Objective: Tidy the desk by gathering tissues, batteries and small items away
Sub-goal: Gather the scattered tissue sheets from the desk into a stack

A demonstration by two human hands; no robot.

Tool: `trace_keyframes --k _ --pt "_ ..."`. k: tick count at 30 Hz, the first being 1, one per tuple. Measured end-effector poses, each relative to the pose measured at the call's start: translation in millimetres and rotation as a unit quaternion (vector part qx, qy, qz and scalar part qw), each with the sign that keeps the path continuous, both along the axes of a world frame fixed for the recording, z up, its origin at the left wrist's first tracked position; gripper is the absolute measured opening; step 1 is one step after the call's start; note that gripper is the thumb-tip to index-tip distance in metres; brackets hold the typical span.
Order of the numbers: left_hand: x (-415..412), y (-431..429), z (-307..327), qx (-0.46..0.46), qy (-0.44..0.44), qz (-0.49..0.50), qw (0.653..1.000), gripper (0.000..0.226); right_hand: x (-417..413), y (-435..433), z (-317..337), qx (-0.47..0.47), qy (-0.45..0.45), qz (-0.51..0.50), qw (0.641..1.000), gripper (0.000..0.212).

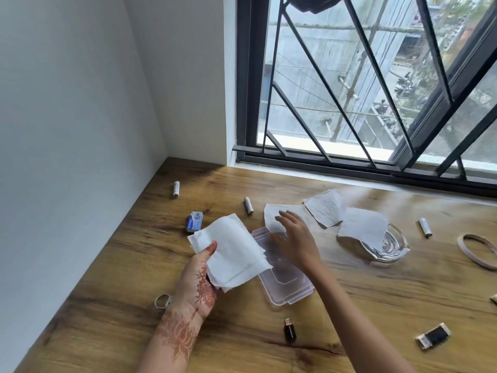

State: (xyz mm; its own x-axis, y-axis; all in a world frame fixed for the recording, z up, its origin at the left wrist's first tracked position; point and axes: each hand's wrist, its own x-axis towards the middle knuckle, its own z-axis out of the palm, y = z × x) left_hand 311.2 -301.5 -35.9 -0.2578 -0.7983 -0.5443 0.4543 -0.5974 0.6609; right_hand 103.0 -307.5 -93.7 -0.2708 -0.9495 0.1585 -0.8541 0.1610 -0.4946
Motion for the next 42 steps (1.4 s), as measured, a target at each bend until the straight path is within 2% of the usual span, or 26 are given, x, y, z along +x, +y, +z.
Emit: trace_keyframes --k 2,5,9,16,20,25,29,31,34,37,40,42 --pt "-0.5 -1.1 1.0 0.003 -0.001 0.001 1.000 0.007 -0.7 -5.1 -3.7 0.024 0.007 0.013 1.000 0.043" --pt "0.2 -2.8 1.6 0.012 0.000 0.003 1.000 0.007 0.4 -7.6 -7.1 0.006 0.012 0.039 0.999 0.019" --pt "0.7 -3.1 2.3 0.017 -0.005 0.007 1.000 0.006 1.9 -7.9 -10.3 -0.024 -0.006 0.017 1.000 0.027" --pt "0.7 -1.8 5.2 0.018 -0.018 0.010 1.000 0.005 8.5 -4.2 11.4 -0.116 -0.174 -0.065 0.976 0.025" --pt "-1.1 1.1 6.9 0.007 -0.001 0.000 1.000 0.010 28.2 9.9 36.5 -0.193 -0.237 -0.050 0.951 0.023" --pt "-2.9 1.5 0.9 0.006 0.035 -0.051 0.998 0.019 69.8 43.8 46.4 -0.232 -0.190 0.078 0.951 0.025" --pt "-4.5 2.5 3.7 0.011 0.132 -0.087 0.987 0.055 90.5 64.9 32.6 -0.181 -0.130 0.167 0.960 0.036" --pt "-3.6 3.8 6.5 0.005 0.148 -0.109 0.983 0.063 94.8 71.5 28.0 -0.154 -0.086 0.186 0.967 0.039" --pt "-4.8 4.7 7.9 0.030 0.123 -0.146 0.981 0.050 96.0 77.5 28.7 -0.129 -0.040 0.188 0.973 0.042" --pt "-8.6 4.0 7.6 0.058 0.085 -0.153 0.983 0.031 93.8 79.6 35.6 -0.132 -0.066 0.167 0.975 0.043" --pt "-12.3 0.8 5.6 0.047 0.066 -0.141 0.987 0.023 77.1 76.1 37.0 -0.171 -0.096 0.088 0.977 0.045" --pt "-15.0 -1.2 4.0 0.039 0.048 -0.137 0.989 0.017 55.1 69.7 34.3 -0.163 -0.079 0.025 0.983 0.048"
